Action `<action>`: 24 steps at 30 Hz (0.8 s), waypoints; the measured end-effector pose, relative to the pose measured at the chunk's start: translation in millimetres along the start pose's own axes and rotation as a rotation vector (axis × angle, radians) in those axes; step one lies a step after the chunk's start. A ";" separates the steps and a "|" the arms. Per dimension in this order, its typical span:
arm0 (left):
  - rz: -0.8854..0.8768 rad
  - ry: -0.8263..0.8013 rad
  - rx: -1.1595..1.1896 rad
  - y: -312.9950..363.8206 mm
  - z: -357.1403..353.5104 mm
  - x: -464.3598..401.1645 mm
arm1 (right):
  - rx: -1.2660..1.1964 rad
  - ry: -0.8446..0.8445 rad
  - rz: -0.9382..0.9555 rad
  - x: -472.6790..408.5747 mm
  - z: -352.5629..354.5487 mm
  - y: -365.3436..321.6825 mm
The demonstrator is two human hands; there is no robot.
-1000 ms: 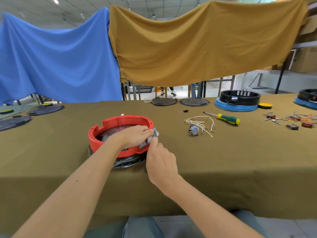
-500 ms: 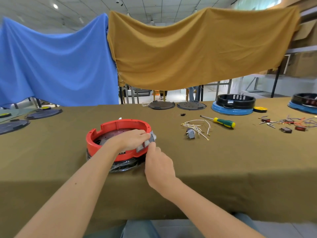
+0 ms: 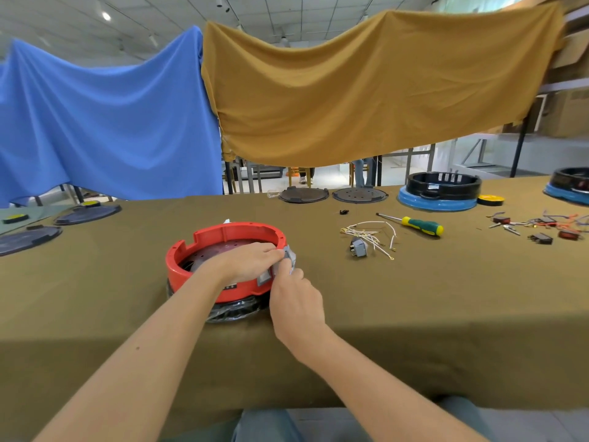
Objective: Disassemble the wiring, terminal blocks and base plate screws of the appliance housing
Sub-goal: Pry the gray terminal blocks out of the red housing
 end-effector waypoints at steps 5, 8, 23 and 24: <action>-0.004 -0.008 -0.036 0.5 1.1 0.4 | -0.125 -0.026 0.031 5.5 6.2 12.3; -0.006 -0.012 -0.047 2.8 1.8 2.9 | -0.093 -0.028 0.039 3.1 6.3 13.1; 0.046 -0.048 -0.041 7.6 2.4 7.5 | -0.507 -0.115 -0.006 -3.5 16.4 22.2; 0.043 -0.052 -0.040 8.7 2.7 8.2 | -0.543 -0.090 -0.035 -4.7 15.1 24.4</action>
Point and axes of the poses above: each hand's wrist, its own x-axis away from the middle knuckle, its own z-axis out of the back of the hand, y = z × x, the point moved 1 cm from there along -x, towards the middle knuckle, and after that the axes turned 4 degrees about -x, right-handed, at the moved point
